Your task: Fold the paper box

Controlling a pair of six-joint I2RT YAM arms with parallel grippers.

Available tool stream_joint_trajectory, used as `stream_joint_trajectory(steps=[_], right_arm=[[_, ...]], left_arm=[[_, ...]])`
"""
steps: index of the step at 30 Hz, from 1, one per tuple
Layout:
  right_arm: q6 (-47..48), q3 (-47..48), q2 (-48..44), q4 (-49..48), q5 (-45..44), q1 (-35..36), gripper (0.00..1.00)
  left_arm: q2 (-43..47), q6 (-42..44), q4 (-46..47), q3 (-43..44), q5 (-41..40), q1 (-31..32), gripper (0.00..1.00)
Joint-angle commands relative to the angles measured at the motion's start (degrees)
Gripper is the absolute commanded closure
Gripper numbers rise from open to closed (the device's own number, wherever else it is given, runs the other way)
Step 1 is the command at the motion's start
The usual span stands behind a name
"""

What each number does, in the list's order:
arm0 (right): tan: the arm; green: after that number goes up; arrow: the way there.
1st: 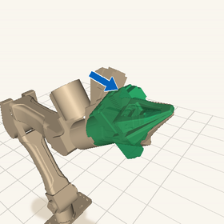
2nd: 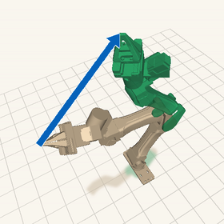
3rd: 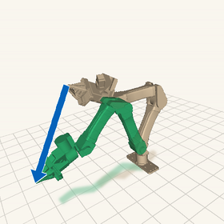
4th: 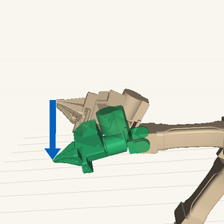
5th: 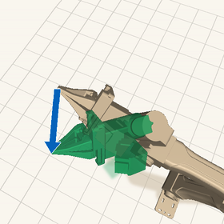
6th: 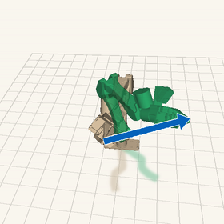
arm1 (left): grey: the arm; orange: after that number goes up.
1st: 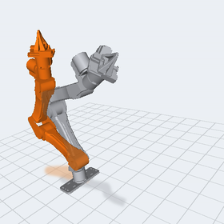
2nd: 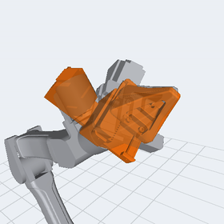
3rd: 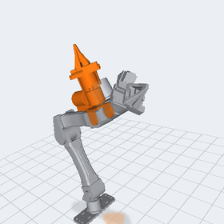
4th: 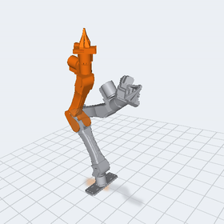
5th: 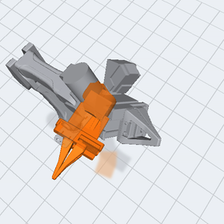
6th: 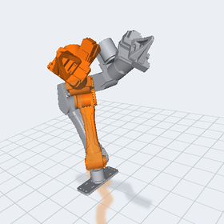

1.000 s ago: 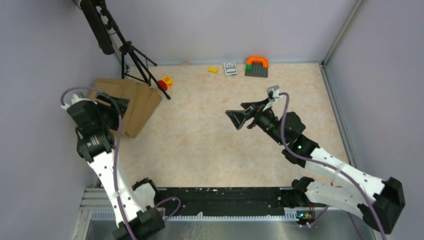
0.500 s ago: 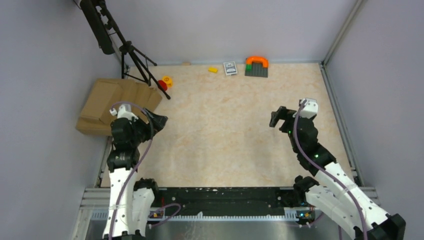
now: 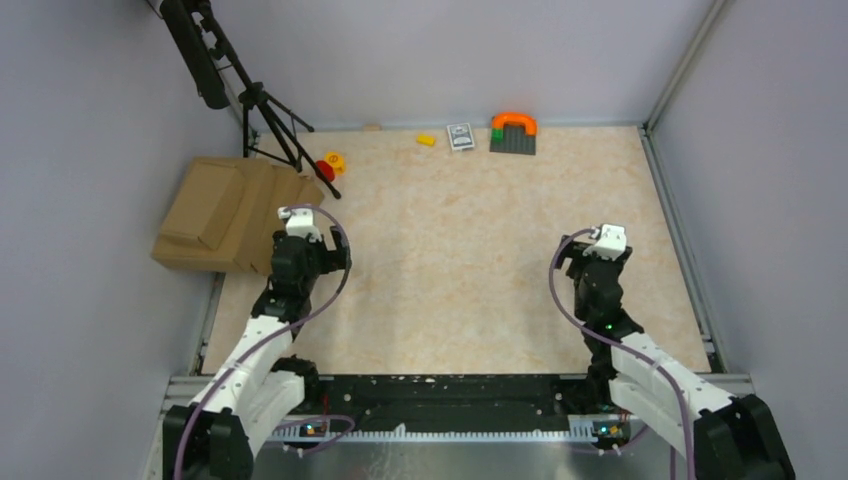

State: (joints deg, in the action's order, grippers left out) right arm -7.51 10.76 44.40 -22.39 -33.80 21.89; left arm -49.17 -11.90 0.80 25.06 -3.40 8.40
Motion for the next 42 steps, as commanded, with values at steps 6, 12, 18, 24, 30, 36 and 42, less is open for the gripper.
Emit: stream_joint_trajectory(steps=[6, 12, 18, 24, 30, 36, 42], right_arm=[[11.8, -9.3, 18.0, -43.6, -2.4, -4.3, 0.03], [13.7, -6.9, 38.8, -65.5, -4.7, -7.1, 0.02], [5.7, -3.6, 36.5, -51.4, 9.5, -15.0, 0.02], [5.8, -1.1, 39.0, -49.3, 14.9, -17.1, 0.10], [6.2, -1.0, 39.3, -49.6, 15.3, -16.9, 0.01], [6.0, -0.9, 39.4, -49.4, 15.3, -17.0, 0.01], [6.0, -0.9, 39.4, -49.4, 15.3, -17.0, 0.01]], left_arm=[[-7.6, 8.7, 27.9, -6.2, -5.6, -5.1, 0.01], [-21.1, 5.7, 47.2, -10.0, -3.3, -10.7, 0.03], [-27.3, 8.9, 39.6, -1.6, -2.9, -10.6, 0.02], [-36.8, 11.4, 70.4, -11.2, 1.4, -10.8, 0.02], [-34.7, 8.7, 60.4, -7.6, -5.3, -11.0, 0.01], [-34.2, 8.6, 56.9, -6.7, -5.5, -11.0, 0.01], [-34.2, 8.7, 56.6, -6.6, -5.4, -11.0, 0.01]])
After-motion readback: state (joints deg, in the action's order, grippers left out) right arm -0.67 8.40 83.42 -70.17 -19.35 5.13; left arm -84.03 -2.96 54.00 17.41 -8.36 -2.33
